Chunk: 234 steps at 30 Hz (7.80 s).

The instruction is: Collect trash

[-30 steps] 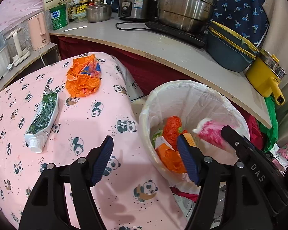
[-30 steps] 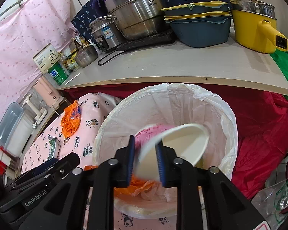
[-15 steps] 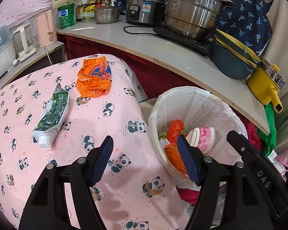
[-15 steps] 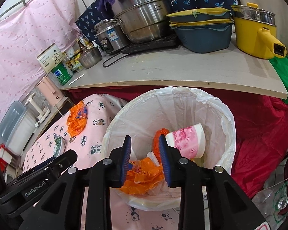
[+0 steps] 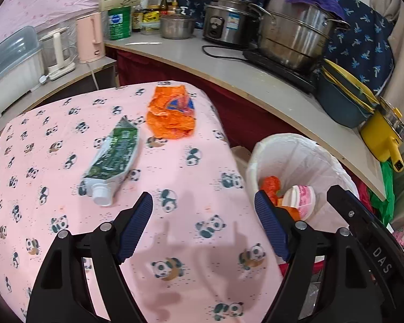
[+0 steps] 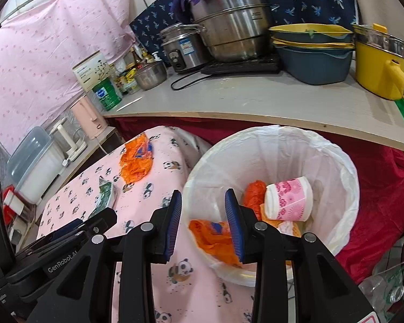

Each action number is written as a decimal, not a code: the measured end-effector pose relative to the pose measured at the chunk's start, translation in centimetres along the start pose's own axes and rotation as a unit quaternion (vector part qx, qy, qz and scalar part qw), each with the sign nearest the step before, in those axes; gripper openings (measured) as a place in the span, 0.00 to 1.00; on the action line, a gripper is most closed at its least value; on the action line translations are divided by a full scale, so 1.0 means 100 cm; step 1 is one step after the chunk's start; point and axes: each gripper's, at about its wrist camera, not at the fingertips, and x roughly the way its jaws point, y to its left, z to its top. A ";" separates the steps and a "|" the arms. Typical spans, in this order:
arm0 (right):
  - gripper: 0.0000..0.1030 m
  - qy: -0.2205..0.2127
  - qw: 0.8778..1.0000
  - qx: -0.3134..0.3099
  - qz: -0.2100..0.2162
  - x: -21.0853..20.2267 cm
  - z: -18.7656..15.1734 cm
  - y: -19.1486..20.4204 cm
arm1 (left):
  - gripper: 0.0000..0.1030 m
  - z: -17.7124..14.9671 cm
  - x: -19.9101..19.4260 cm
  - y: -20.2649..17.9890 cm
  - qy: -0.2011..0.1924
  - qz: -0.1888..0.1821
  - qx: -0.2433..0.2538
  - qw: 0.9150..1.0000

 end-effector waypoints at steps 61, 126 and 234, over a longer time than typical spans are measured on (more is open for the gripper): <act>0.60 0.106 0.991 -0.076 0.024 0.239 0.046 0.137 | 0.71 0.040 0.124 0.157 0.066 0.097 -0.081 0.990; 0.27 0.140 0.984 -0.099 0.038 0.127 -0.050 0.134 | 0.28 -0.022 0.029 0.140 0.078 0.016 -0.079 0.994; 0.25 0.054 0.998 -0.040 0.009 -0.080 -0.115 -0.015 | 0.78 -0.168 -0.048 0.026 0.135 -0.019 -0.090 0.987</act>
